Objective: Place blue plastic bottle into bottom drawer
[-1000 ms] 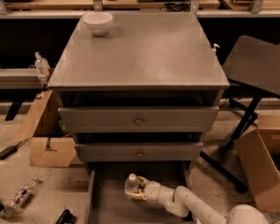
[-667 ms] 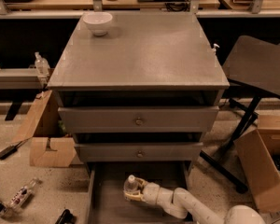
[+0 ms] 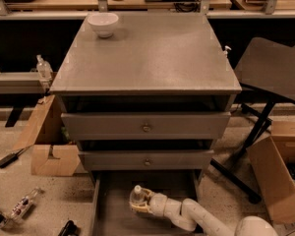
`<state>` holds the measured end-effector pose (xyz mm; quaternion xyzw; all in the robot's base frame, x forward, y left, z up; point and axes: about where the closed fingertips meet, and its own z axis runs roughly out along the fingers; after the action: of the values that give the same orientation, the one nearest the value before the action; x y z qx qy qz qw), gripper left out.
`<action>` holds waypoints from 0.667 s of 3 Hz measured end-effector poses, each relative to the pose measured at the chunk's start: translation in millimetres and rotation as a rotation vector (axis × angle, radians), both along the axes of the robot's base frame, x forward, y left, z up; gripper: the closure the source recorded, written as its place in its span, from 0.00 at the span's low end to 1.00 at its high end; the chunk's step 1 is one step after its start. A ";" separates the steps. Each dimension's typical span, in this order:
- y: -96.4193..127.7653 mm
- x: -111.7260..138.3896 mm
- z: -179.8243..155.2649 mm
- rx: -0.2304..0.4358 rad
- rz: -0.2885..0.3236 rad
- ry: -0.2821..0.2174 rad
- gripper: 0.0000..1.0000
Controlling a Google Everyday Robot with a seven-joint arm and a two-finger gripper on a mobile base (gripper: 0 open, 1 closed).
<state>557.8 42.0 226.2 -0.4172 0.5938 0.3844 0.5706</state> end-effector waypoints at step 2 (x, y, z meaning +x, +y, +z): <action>4.9 -0.9 0.9 0.004 0.006 0.001 0.27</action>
Offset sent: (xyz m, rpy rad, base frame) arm -0.0004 0.0021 0.0004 0.0018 0.0003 0.0027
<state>557.0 46.9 227.1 -0.4177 0.5919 0.3877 0.5700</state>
